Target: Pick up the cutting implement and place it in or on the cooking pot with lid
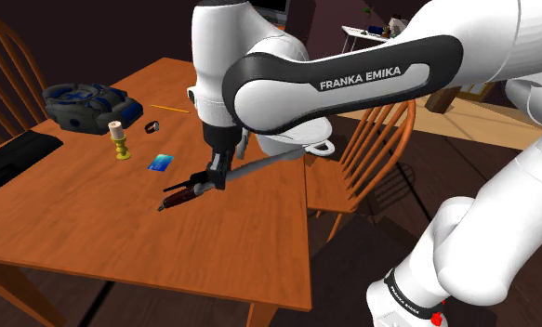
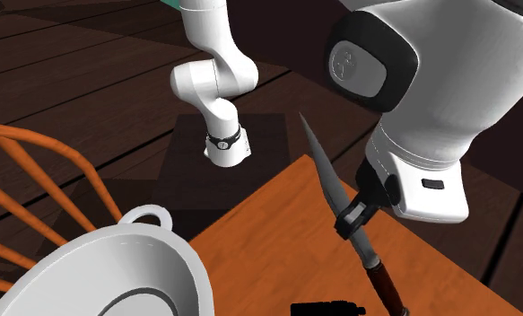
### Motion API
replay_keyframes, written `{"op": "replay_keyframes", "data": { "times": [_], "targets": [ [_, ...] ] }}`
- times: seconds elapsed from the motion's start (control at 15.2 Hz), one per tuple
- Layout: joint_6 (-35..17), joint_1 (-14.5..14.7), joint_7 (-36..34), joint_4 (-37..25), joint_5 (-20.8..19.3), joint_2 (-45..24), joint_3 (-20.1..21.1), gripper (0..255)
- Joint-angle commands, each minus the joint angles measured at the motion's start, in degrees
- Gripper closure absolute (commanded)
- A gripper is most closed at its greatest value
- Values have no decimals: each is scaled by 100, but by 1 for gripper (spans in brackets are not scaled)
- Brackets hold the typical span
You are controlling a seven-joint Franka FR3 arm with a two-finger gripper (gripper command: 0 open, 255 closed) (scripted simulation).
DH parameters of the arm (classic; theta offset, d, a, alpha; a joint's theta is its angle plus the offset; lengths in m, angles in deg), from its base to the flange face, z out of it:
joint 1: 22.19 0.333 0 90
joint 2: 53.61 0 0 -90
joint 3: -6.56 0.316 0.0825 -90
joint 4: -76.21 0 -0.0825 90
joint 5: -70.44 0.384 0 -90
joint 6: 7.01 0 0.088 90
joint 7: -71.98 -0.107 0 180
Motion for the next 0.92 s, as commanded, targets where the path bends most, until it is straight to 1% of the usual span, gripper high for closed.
{"op": "replay_keyframes", "data": {
  "times": [0.0, 0.66, 0.73, 0.86],
  "targets": [
    [160, -5, 33, -105, 26, 59, -8, 255],
    [919, -10, 101, -806, 61, 124, -19, 255],
    [925, -11, 101, -811, 61, 125, -19, 255],
    [884, -139, 393, -689, 84, 231, -177, 255]
  ]
}}
